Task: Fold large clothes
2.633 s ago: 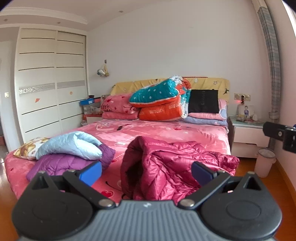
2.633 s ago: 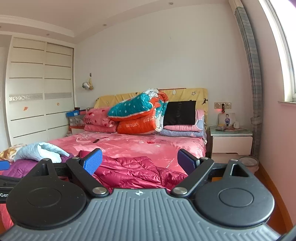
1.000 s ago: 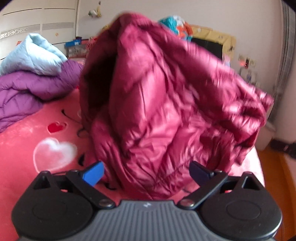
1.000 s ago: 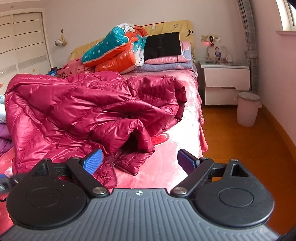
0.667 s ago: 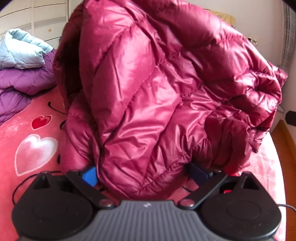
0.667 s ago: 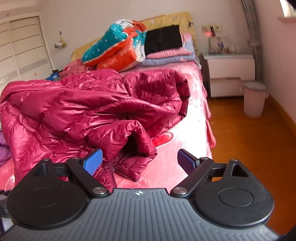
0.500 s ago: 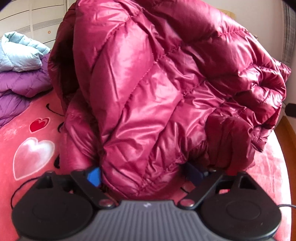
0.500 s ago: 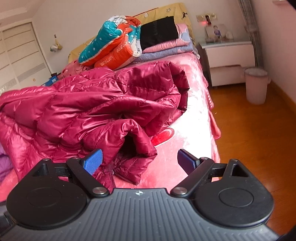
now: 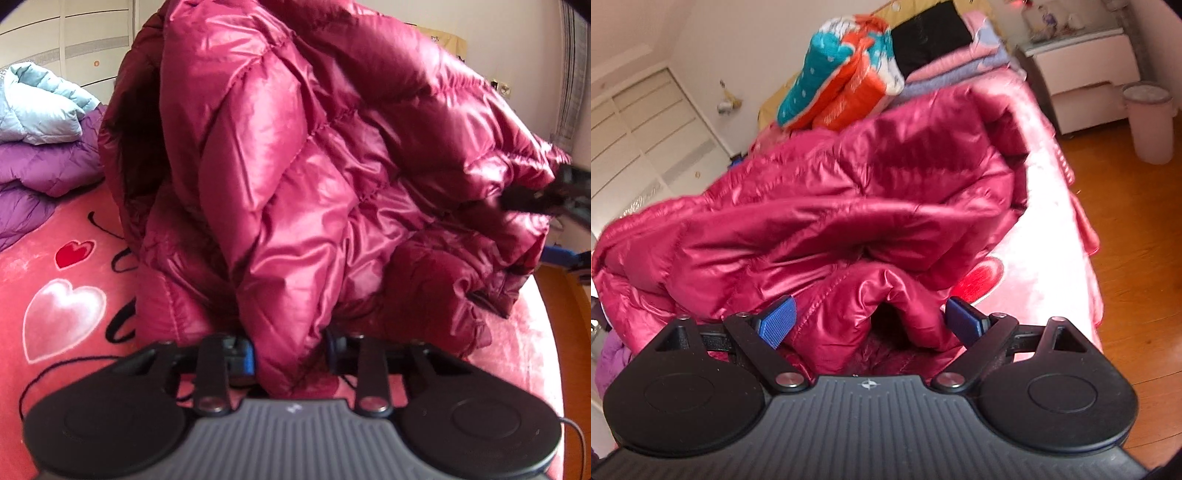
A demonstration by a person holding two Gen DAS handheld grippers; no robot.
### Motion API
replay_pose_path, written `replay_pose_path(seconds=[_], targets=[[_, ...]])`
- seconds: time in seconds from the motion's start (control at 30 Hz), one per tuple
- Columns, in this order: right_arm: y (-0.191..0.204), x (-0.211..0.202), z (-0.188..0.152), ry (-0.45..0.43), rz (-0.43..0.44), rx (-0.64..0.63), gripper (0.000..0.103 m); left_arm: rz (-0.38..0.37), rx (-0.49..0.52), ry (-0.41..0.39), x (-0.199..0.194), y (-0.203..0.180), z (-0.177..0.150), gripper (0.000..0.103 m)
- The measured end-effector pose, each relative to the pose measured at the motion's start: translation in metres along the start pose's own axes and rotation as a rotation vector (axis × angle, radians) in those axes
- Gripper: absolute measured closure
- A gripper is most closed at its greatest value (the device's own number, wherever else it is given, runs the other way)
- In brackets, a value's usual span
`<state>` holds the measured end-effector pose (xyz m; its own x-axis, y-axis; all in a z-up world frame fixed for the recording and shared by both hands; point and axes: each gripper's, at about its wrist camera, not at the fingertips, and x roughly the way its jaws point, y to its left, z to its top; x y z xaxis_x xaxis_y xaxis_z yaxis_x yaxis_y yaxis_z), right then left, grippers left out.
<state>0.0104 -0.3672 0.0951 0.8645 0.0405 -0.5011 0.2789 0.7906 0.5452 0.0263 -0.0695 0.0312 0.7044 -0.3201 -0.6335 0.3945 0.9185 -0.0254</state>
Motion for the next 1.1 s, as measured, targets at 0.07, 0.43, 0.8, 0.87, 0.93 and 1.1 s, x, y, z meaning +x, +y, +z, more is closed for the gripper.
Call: replay_pose_path(seconds=[0.07,0.43,0.8,0.87,0.93,1.1], targets=[[0.0,0.012,0.001,0.031,-0.003,0.004,0.002,-0.006,0.0,-0.002,-0.002,0.0,-0.001,0.075],[0.019,0.017,-0.003,0.029,0.048,-0.03,0.08,-0.045,-0.002,-0.035,-0.02,0.004,0.001,0.084],[0.068,-0.062,-0.012,-0.164,0.091,-0.164,0.085,-0.117,-0.046,-0.155,-0.08,0.027,0.016,0.087],[0.081,-0.08,-0.011,-0.21,0.109,-0.184,0.085,-0.132,-0.054,-0.189,-0.096,0.032,0.02,0.087],[0.094,-0.102,-0.011,-0.251,0.133,-0.209,0.086,-0.141,-0.058,-0.22,-0.111,0.037,0.024,0.087],[0.125,-0.14,-0.009,-0.309,0.198,-0.234,0.086,-0.176,-0.078,-0.302,-0.155,0.05,0.035,0.087]])
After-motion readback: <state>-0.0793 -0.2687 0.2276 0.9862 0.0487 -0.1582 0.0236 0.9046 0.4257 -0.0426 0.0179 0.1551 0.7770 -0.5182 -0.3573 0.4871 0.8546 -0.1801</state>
